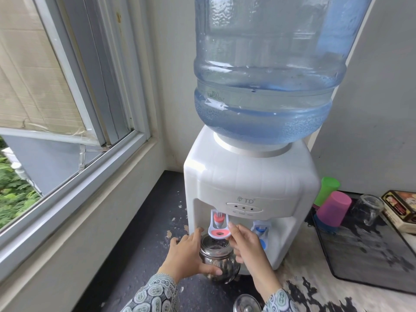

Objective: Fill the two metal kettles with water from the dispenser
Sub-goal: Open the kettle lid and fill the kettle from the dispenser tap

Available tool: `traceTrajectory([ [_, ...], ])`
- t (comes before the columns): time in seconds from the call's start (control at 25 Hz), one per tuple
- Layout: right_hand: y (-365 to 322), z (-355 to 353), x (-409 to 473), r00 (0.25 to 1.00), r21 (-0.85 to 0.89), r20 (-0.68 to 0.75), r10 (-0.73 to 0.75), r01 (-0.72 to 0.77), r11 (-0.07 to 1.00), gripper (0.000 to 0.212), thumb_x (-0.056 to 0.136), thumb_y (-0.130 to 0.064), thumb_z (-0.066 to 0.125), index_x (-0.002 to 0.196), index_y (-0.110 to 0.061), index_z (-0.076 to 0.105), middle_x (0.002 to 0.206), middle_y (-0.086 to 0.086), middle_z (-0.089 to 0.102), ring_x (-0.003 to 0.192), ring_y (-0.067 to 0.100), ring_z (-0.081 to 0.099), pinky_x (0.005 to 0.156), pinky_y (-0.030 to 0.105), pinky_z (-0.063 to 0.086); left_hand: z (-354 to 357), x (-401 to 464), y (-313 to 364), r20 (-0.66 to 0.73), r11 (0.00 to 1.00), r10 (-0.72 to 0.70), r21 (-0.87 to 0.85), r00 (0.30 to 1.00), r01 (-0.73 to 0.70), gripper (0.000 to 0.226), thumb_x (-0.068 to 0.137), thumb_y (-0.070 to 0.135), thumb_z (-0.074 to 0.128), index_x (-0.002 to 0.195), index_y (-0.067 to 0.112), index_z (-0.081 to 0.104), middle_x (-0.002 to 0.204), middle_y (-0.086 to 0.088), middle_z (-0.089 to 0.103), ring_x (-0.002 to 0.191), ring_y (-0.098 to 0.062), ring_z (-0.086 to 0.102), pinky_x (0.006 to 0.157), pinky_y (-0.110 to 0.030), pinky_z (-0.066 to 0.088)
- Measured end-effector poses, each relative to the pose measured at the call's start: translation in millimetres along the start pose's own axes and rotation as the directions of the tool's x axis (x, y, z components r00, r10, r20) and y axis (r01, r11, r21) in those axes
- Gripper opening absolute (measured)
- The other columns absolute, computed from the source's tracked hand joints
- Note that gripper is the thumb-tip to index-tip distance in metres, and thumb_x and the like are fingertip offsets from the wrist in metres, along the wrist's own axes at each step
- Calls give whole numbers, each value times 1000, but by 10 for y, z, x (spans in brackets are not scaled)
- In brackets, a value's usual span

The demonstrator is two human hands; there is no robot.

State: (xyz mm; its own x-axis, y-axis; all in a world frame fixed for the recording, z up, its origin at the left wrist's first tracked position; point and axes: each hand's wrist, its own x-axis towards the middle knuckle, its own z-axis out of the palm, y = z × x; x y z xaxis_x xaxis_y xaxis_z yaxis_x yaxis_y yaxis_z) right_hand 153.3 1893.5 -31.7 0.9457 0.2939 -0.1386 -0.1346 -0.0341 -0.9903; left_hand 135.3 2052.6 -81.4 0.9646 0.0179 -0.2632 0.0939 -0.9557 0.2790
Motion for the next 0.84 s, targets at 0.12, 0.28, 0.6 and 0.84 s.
traceTrajectory([
  [0.12,17,2,14,997,51,2,71,-71,996,35,91,-28,52,60,-17,44,39,-11,29,35,2,24,38,16,18,-9,0,0,1,1000,-1,5,1000,1,134,37,90,40,144,17,7,145,-2,40,132,-22,38,111,-52,18],
  [0.28,-2,7,-5,992,110,25,120,-123,986,33,92,-27,52,62,-16,43,41,-11,26,35,3,21,36,16,16,0,4,-9,-4,1000,2,-11,1000,-2,132,38,90,42,144,18,8,146,-1,39,132,-21,38,111,-52,18],
  [0.6,-42,0,-33,985,121,52,166,-171,978,32,93,-28,50,65,-16,39,41,-10,25,31,3,19,30,12,15,16,7,-17,-4,1000,-4,-1,1000,4,133,38,91,41,144,18,7,145,-2,40,131,-21,39,112,-51,17],
  [0.84,-38,-6,-28,986,98,60,154,-160,982,35,93,-28,49,63,-17,37,39,-11,27,30,2,19,29,12,15,9,-4,-17,-13,999,3,-31,1000,-3,136,33,92,37,144,19,9,142,0,44,130,-21,40,112,-52,15],
])
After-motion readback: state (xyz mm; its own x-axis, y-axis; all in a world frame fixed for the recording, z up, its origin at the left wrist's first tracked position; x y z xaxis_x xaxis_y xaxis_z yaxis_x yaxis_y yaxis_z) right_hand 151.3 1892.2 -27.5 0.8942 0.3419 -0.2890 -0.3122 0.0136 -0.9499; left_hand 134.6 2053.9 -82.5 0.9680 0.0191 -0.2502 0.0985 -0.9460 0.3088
